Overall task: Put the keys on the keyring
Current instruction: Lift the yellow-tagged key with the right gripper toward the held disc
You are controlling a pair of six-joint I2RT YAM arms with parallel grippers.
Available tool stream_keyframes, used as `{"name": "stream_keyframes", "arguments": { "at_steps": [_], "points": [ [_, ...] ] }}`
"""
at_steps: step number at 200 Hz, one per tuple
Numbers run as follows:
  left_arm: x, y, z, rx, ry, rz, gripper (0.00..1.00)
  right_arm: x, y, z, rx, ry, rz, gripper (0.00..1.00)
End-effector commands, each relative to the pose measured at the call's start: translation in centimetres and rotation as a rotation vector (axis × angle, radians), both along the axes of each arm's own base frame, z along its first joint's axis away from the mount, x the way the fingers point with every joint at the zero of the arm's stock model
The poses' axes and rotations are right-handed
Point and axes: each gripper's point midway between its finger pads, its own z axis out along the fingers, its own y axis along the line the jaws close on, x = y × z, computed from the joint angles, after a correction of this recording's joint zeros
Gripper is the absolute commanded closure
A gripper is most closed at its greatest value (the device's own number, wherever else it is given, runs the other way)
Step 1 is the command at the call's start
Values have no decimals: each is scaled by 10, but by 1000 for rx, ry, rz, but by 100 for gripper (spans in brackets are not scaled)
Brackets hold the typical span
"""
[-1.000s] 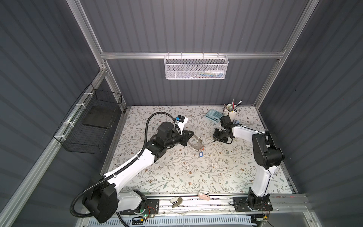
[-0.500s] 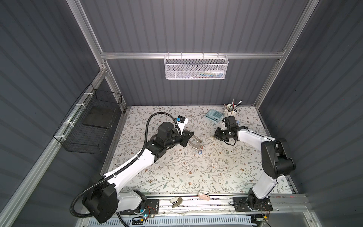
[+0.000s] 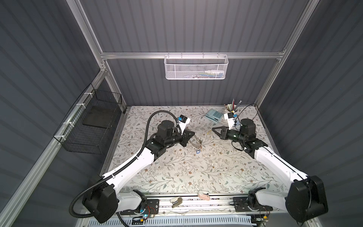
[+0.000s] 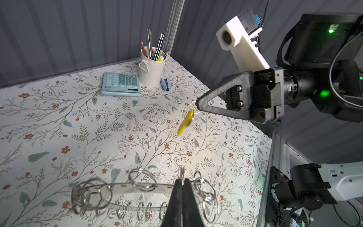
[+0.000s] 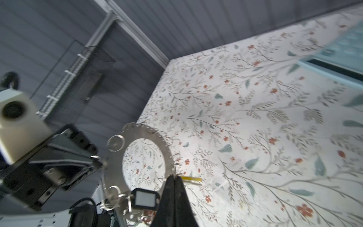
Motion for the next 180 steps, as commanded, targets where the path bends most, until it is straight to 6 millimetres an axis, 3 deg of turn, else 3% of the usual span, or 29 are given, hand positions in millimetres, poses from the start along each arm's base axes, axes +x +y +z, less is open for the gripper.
{"name": "stream_keyframes", "arguments": {
  "at_steps": [1, 29, 69, 129, 180],
  "points": [
    [-9, -8, 26, -11, -96, -89, 100, -23, 14, 39, 90, -131, 154, 100],
    [-17, -11, 26, 6, -169, -163, 100, -43, 25, 59, 115, -162, 252, 100],
    [-20, -13, 27, 10, -215, -196, 100, -60, 39, 70, 95, -165, 334, 100],
    [-23, -16, 30, -11, -213, -214, 100, -67, 59, 63, 61, -135, 405, 100],
    [-18, -10, 35, 3, -241, -168, 100, -59, 60, 49, 13, -105, 385, 100]
  ]
}}
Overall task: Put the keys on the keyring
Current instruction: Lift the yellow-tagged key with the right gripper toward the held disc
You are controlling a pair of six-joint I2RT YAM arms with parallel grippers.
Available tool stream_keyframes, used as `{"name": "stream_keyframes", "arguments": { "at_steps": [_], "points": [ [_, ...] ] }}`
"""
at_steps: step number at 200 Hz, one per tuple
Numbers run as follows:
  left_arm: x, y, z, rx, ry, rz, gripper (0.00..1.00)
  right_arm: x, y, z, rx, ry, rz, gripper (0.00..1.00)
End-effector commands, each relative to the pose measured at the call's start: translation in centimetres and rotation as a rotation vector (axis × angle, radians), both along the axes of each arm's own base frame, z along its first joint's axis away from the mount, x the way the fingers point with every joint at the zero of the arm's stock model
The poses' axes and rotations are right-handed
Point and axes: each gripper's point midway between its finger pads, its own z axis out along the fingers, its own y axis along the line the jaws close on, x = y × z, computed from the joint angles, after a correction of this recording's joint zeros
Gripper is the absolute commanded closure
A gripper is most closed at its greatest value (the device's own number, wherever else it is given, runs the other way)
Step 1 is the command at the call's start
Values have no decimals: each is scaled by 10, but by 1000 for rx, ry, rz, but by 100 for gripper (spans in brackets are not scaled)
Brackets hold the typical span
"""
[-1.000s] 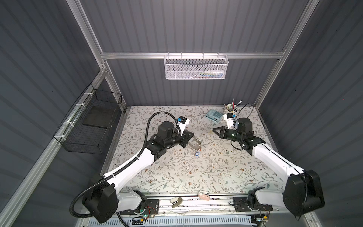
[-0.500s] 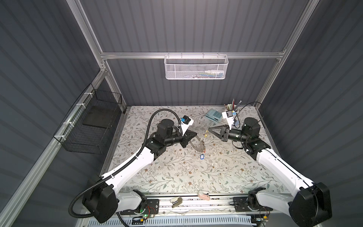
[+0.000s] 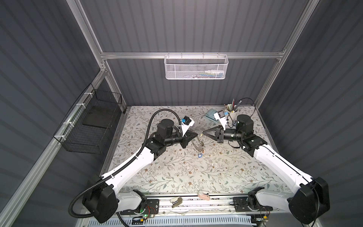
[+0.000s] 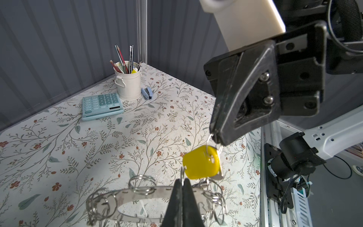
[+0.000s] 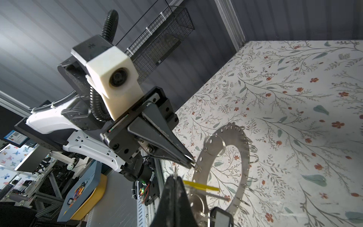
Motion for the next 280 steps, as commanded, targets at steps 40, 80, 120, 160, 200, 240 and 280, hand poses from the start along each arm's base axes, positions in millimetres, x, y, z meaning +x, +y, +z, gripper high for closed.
{"name": "stream_keyframes", "arguments": {
  "at_steps": [40, 80, 120, 160, 200, 240, 280],
  "points": [
    [-2, -3, 25, -33, -80, -19, 100, 2, 3, 0, -22, -12, 7, 100],
    [-6, -7, 26, -36, -82, -36, 100, 5, 6, -2, -30, -9, 7, 100],
    [-8, -8, 26, -36, -83, -40, 100, 8, 8, -5, -36, 0, 4, 100],
    [-10, -8, 26, -38, -88, -42, 100, 11, 8, -9, -44, 13, -6, 100],
    [-12, -8, 28, -39, -103, -46, 100, 14, 9, -13, -53, 34, -7, 100],
    [-15, -6, 32, -55, -135, -37, 100, 17, 12, -18, -63, 70, 0, 100],
    [-17, -2, 39, -77, -185, -15, 100, 20, 12, -24, -78, 103, 0, 100]
  ]
}}
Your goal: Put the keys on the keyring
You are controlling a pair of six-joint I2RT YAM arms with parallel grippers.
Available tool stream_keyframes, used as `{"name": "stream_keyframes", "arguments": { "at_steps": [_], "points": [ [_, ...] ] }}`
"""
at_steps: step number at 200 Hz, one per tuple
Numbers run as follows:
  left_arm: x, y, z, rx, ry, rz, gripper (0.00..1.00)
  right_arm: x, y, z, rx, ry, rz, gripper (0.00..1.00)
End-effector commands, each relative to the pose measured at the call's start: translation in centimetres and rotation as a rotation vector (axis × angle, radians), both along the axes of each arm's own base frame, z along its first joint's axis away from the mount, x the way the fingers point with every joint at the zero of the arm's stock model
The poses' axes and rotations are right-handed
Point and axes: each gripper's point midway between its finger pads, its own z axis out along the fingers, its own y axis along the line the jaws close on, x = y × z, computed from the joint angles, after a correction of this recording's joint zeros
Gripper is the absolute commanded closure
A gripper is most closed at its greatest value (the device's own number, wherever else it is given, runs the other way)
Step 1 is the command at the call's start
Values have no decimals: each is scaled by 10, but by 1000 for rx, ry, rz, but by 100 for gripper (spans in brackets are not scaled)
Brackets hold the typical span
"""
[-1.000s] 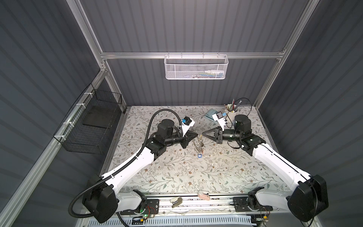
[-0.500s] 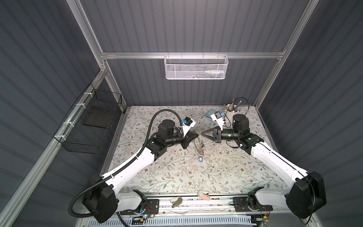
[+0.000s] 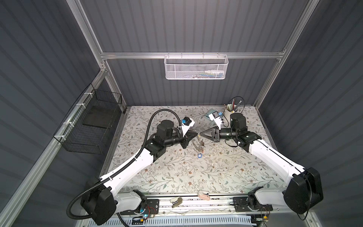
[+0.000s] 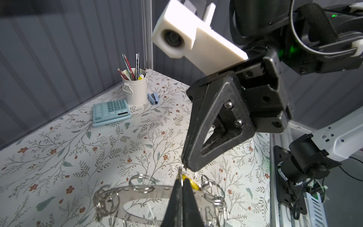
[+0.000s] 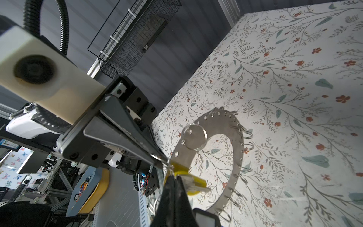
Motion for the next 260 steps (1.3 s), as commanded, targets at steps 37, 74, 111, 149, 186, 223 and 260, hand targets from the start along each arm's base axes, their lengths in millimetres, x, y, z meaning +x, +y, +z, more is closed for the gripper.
{"name": "stream_keyframes", "arguments": {
  "at_steps": [37, 74, 111, 149, 186, 223, 260],
  "points": [
    [-11, 0, 33, -109, -105, -9, 100, 10, 4, -2, -7, 6, -4, 100],
    [-4, -1, 46, -262, -61, 39, 100, 24, 9, 4, 46, -7, -4, 100],
    [1, 1, 58, -358, -56, 68, 100, 34, -3, 13, 112, -4, -32, 88],
    [0, -3, 53, -349, -46, 48, 100, 41, -28, 24, 132, -28, -106, 72],
    [-1, -8, 58, -377, -44, 17, 100, 42, -50, 42, 110, -94, -179, 62],
    [-7, -16, 61, -412, -23, -57, 100, 27, -49, 67, 127, -171, -139, 51],
    [-14, -23, 64, -452, 2, -128, 100, 15, -34, 76, 137, -208, -68, 47]
  ]
}}
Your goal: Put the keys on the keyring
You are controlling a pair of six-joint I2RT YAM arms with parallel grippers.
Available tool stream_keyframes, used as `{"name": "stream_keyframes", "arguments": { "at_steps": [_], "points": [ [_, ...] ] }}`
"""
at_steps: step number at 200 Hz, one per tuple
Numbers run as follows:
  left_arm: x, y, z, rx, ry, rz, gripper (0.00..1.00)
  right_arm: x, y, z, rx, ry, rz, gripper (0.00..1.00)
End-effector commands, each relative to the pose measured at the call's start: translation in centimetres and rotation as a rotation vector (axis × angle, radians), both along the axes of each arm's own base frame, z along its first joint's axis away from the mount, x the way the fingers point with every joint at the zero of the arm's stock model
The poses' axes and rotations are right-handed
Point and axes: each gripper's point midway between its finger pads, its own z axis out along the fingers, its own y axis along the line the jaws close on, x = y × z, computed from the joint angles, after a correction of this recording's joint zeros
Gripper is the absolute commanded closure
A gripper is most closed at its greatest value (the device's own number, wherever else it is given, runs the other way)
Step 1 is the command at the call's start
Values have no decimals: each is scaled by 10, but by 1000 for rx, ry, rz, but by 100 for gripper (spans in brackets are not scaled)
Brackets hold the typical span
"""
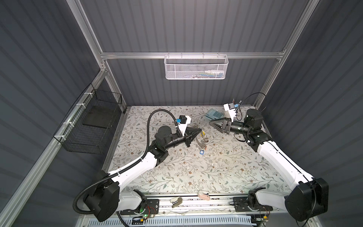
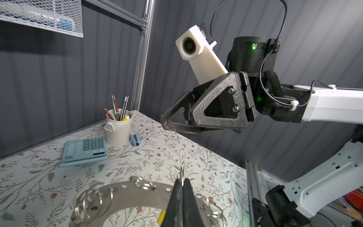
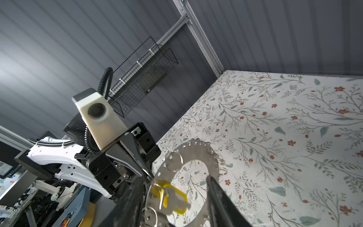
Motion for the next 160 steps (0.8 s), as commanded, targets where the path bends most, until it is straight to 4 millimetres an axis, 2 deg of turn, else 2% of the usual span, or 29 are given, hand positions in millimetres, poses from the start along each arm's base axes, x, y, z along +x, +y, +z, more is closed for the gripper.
{"name": "stream_keyframes", "arguments": {
  "at_steps": [1, 61, 118, 160],
  "points": [
    [-12, -4, 33, -101, -60, -80, 100, -10, 10, 14, 4, -55, 63, 48],
    [-9, -6, 39, -129, -67, -85, 100, -23, 27, 4, 4, -36, 155, 43],
    [-9, -7, 42, -134, -62, -87, 100, -29, 30, 0, 16, -2, 192, 58],
    [-7, -6, 45, -139, -67, -73, 100, -33, 28, -2, 24, 0, 194, 60]
  ]
}}
